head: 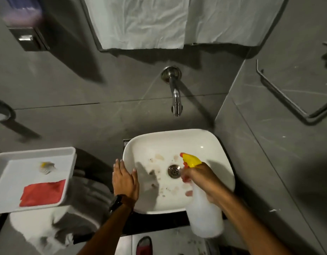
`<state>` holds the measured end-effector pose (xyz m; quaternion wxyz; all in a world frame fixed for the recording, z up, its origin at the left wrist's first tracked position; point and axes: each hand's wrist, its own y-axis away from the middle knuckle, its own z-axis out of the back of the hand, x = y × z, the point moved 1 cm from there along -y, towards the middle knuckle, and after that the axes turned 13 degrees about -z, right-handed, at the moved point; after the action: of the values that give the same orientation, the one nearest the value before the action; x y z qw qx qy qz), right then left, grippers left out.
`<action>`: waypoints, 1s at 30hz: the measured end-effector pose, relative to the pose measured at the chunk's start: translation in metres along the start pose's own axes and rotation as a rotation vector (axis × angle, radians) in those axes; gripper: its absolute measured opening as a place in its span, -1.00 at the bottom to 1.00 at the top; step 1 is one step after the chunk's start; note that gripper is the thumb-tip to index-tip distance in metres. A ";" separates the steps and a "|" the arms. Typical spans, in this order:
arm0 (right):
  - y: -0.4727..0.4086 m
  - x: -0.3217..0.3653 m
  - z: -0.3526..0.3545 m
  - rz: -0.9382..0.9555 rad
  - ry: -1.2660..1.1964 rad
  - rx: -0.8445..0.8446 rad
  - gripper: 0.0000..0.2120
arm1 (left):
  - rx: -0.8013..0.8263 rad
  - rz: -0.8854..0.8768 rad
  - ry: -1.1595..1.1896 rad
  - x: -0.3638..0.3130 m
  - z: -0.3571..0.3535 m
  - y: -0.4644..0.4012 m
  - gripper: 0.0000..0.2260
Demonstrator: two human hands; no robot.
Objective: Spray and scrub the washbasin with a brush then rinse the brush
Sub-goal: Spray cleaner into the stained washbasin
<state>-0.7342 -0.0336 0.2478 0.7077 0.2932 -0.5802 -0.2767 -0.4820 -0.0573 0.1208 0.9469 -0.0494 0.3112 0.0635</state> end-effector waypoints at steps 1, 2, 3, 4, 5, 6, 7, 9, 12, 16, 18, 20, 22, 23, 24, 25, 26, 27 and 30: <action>0.004 -0.010 0.004 -0.037 0.012 0.011 -0.60 | -0.005 0.028 0.085 0.006 -0.005 0.004 -0.45; 0.005 -0.019 0.004 -0.065 0.019 0.015 -0.70 | -0.014 0.065 0.181 0.011 -0.008 0.006 -0.46; 0.006 -0.026 0.004 -0.085 0.026 -0.002 -0.73 | -0.027 0.092 0.255 0.015 -0.010 0.006 -0.48; 0.005 -0.032 0.003 -0.100 0.051 -0.037 -0.69 | -0.037 0.105 0.304 0.017 -0.011 0.005 -0.50; 0.002 -0.037 -0.001 -0.119 0.091 -0.079 -0.63 | -0.044 0.113 0.335 0.020 -0.012 0.005 -0.53; 0.000 -0.041 -0.004 -0.132 0.135 -0.115 -0.59 | -0.056 0.124 0.353 0.021 -0.011 0.005 -0.55; -0.001 -0.043 -0.008 -0.126 0.187 -0.138 -0.58 | -0.078 0.132 0.362 0.022 -0.012 0.006 -0.58; -0.006 -0.043 -0.015 -0.064 0.317 -0.164 -0.58 | -0.116 0.136 0.369 0.024 -0.013 0.007 -0.59; -0.016 -0.033 -0.025 -0.052 0.336 -0.168 -0.46 | -0.131 0.137 0.348 0.026 -0.016 0.007 -0.59; -0.036 -0.010 -0.031 -0.076 0.245 -0.226 -0.43 | -0.135 0.138 0.327 0.027 -0.016 0.008 -0.59; -0.045 0.002 -0.023 -0.041 0.198 -0.239 -0.43 | -0.140 0.130 0.325 0.027 -0.016 0.007 -0.59; -0.053 0.010 -0.009 -0.035 0.183 -0.273 -0.45 | -0.145 0.124 0.326 0.028 -0.017 0.007 -0.59; -0.059 0.012 0.010 -0.066 0.153 -0.311 -0.47 | -0.151 0.116 0.322 0.029 -0.017 0.007 -0.60; -0.061 0.012 0.019 -0.080 0.136 -0.327 -0.49 | -0.154 0.113 0.319 0.029 -0.018 0.006 -0.59; -0.061 0.012 0.030 -0.087 0.110 -0.339 -0.53 | -0.156 0.110 0.319 0.030 -0.018 0.006 -0.59; -0.061 0.010 0.040 -0.088 0.078 -0.344 -0.56 | -0.157 0.107 0.317 0.030 -0.018 0.006 -0.60; -0.059 0.008 0.050 -0.094 0.050 -0.345 -0.58 | -0.156 0.107 0.313 0.030 -0.018 0.006 -0.60; -0.057 0.004 0.060 -0.108 0.038 -0.347 -0.60 | -0.156 0.109 0.310 0.030 -0.018 0.006 -0.60; -0.046 -0.014 0.082 -0.147 0.057 -0.342 -0.65 | -0.166 0.097 0.312 0.032 -0.020 0.006 -0.60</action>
<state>-0.8201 -0.0621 0.2171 0.7411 0.2181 -0.4816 -0.4140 -0.4696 -0.0507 0.0855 0.8757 -0.1216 0.4500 0.1260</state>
